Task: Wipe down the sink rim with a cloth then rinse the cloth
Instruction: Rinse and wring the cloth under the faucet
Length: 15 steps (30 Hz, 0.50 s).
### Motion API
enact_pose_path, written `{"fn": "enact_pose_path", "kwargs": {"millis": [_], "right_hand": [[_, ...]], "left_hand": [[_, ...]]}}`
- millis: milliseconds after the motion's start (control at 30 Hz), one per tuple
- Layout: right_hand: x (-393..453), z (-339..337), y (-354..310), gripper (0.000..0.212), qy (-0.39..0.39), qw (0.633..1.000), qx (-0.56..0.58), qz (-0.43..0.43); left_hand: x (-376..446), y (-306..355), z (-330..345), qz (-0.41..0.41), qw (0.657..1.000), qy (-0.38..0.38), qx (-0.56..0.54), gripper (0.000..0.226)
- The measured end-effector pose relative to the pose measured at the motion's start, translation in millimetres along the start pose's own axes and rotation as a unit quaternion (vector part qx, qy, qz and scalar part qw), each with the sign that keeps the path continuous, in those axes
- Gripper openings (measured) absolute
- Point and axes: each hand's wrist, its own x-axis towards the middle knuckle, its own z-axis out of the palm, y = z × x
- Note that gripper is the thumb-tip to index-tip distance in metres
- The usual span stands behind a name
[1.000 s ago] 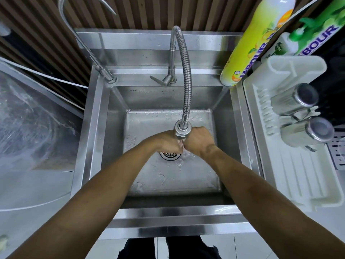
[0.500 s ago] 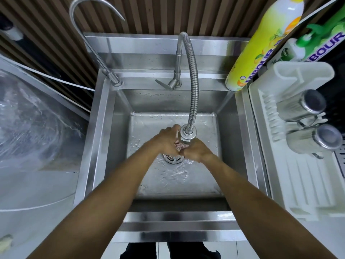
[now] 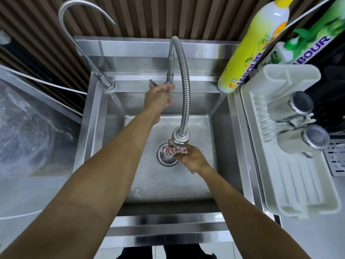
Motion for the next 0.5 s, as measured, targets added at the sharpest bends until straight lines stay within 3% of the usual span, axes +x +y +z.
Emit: {"fn": "enact_pose_path", "kwargs": {"millis": [67, 167, 300, 400, 500], "right_hand": [[0.4, 3.4, 6.6, 0.040, -0.004, 1.000, -0.006, 0.000], [0.8, 4.5, 9.6, 0.040, -0.001, 1.000, -0.009, 0.003], [0.8, 7.6, 6.0, 0.038, -0.001, 1.000, 0.011, 0.005], [1.2, 10.6, 2.0, 0.033, 0.009, 1.000, 0.028, -0.004], [-4.8, 7.2, -8.6, 0.036, 0.032, 0.997, 0.032, -0.057]], "left_hand": [[0.5, -0.1, -8.3, 0.006, 1.000, 0.024, 0.000, 0.027], [1.9, 6.0, -14.7, 0.026, 0.997, 0.003, -0.069, 0.050], [-7.6, 4.1, -4.9, 0.124, 0.982, -0.045, 0.135, 0.057], [-17.4, 8.6, -24.9, 0.093, 0.984, -0.042, 0.145, 0.055], [-30.3, -11.7, -47.0, 0.056, 0.992, 0.020, 0.115, 0.042]]}}
